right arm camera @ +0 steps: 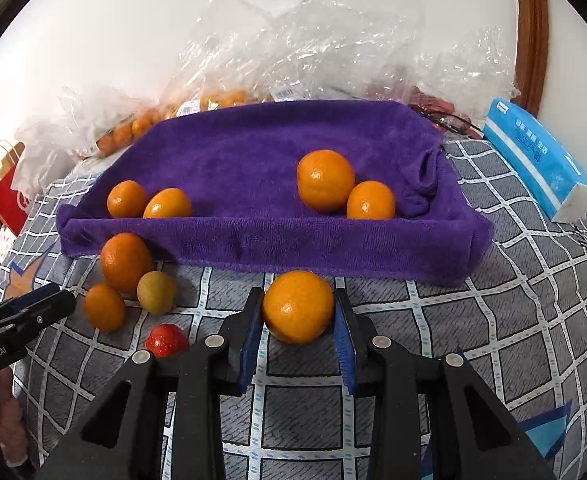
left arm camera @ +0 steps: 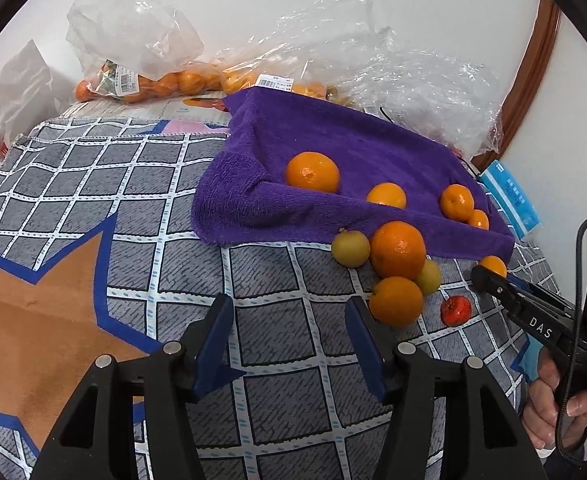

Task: Organize fruits
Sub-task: 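Grasp a round orange with the right tool while the left tool approaches another orange, then close the left tool on a round orange while the right tool holds its orange, then lift both held oranges off the bedspread, then carry both oranges over the purple towel and lower them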

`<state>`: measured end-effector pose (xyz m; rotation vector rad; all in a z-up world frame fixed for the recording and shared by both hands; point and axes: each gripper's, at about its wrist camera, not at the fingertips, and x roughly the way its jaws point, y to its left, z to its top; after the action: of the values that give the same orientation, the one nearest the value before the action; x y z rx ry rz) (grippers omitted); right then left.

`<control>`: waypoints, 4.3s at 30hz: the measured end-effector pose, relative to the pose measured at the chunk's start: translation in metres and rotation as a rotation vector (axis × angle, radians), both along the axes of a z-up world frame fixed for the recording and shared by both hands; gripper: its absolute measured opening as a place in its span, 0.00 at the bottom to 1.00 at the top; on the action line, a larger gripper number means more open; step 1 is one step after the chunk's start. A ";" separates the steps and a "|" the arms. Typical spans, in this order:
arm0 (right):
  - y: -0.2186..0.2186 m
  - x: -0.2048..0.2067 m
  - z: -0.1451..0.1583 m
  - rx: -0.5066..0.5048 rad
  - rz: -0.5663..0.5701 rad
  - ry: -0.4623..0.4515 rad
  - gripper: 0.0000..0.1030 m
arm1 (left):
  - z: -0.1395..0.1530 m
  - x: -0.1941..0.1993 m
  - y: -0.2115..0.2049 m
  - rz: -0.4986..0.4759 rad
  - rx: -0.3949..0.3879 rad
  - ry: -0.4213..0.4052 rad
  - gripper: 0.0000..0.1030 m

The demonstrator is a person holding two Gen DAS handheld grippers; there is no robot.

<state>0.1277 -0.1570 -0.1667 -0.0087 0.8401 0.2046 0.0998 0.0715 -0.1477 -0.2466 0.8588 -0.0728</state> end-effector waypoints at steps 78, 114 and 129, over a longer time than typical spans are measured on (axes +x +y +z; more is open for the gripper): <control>-0.025 -0.008 0.017 0.062 -0.068 -0.135 0.33 | 0.017 0.002 -0.049 -0.087 -0.003 -0.162 0.32; -0.026 -0.010 0.021 0.066 -0.103 -0.165 0.33 | 0.025 0.000 -0.015 0.034 -0.148 -0.210 0.32; -0.021 -0.017 0.042 0.082 -0.084 -0.184 0.33 | 0.038 -0.003 -0.006 0.082 -0.115 -0.189 0.32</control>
<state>0.1109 -0.1783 -0.1251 0.0831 0.6471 0.1564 0.0971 0.0659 -0.1102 -0.3767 0.6562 -0.0676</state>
